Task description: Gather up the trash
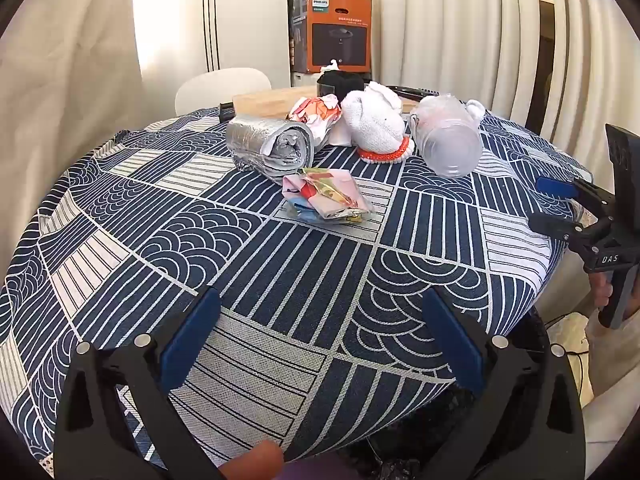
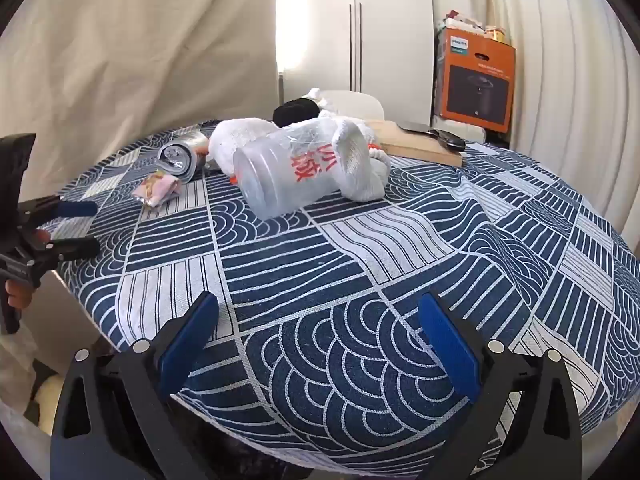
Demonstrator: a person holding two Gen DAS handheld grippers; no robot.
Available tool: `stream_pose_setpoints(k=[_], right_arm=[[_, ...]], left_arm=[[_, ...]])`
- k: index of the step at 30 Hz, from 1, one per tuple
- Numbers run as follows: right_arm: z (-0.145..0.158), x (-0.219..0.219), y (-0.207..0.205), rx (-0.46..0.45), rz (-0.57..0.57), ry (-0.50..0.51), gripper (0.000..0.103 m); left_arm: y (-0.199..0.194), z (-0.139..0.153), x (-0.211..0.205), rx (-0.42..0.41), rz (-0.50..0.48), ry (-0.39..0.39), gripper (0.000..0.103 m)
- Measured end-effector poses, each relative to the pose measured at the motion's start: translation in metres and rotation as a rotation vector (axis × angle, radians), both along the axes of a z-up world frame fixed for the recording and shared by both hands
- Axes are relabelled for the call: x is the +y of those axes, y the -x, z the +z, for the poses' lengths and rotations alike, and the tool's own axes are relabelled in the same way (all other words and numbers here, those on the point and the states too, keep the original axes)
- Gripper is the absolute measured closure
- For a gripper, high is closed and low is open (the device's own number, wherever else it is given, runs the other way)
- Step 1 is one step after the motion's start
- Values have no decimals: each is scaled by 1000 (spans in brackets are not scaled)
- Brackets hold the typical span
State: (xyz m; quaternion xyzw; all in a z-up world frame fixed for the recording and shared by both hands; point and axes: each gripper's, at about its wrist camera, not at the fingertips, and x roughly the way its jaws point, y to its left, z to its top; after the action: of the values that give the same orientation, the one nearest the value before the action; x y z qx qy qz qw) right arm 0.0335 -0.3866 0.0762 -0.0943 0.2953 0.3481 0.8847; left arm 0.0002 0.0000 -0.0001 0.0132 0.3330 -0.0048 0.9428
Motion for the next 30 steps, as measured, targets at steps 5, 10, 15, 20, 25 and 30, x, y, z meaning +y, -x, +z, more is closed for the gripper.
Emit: stream_pose_setpoints(k=[5,10,15,20,25,30], right_arm=[[1,3,-4,2,4,8,7],[0,-1,2,-13,-3,-9,7],[-1,-1,2,-14,-3,-10,7],[-1,-1,2,-14,-4,-11,7],[-1,-1,2,-14,-4,-11,7],[-1,-1,2,-14,-4,-11,7]], left_arm=[[0,0,0,-5,0,0,4],[0,0,0,-7,-2,-1,4],[1,-1,1,-13,-2,0,4],[0,0,-1,-15,-3,0,4],[-2,0,-1,-14,-6,0,4],[-1,3,-2,-17,-9,-2,4]])
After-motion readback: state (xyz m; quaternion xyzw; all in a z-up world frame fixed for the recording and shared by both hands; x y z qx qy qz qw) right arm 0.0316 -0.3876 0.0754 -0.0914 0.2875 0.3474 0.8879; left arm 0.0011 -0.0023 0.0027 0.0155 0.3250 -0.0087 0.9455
